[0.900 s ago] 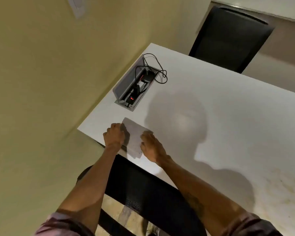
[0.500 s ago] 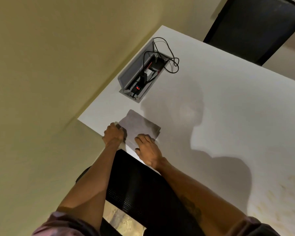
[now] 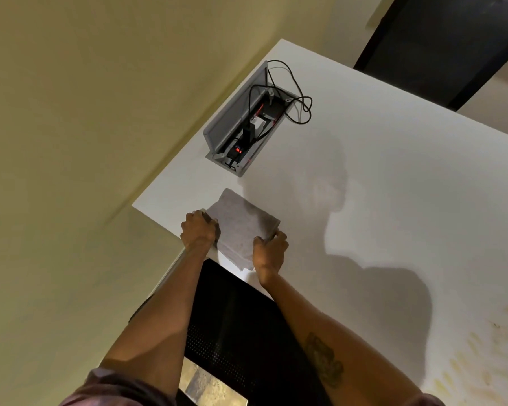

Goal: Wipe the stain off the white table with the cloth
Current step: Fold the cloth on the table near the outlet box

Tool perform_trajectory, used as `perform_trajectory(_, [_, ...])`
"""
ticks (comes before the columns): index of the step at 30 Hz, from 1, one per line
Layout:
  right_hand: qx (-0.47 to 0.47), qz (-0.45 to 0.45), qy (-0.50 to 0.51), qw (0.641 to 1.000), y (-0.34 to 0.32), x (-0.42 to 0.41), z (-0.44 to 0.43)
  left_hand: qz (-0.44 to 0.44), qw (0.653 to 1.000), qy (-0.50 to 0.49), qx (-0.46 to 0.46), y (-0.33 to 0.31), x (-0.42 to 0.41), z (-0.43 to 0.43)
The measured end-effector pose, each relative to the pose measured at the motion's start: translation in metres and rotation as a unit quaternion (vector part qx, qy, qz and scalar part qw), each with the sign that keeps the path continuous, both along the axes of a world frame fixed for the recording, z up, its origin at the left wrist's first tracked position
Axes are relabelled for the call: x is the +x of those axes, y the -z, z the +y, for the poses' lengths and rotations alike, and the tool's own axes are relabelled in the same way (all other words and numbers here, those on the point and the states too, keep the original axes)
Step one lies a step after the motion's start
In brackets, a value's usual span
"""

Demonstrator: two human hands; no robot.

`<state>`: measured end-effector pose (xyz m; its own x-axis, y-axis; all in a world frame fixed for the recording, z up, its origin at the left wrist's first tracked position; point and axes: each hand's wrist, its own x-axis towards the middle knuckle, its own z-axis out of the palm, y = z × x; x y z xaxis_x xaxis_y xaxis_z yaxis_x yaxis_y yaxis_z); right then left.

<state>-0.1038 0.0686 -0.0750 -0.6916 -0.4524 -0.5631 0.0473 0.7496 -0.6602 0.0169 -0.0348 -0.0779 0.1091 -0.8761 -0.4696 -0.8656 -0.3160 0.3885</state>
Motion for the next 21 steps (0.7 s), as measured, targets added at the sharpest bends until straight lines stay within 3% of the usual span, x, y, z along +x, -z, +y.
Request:
perform_trajectory(3, [-0.009, -0.102, 0.115, 0.988, -0.001, -0.002, -0.008, -0.007, 1.000, 0.009, -0.003, -0.003, 0.000, 0.000])
perform_trajectory(6, [-0.005, -0.177, 0.130, 0.975, 0.003, -0.009, -0.009, -0.005, 1.000, 0.008, -0.014, -0.009, 0.000, 0.000])
perform_trajectory(12, [-0.011, -0.167, 0.126, 0.978, 0.001, -0.010, -0.004, 0.007, 1.000, 0.012, -0.025, -0.019, 0.000, 0.008])
perform_trajectory(21, [-0.112, -0.256, 0.154, 0.948, -0.002, -0.011, -0.002, -0.018, 1.000, 0.009, -0.016, -0.016, 0.005, 0.020])
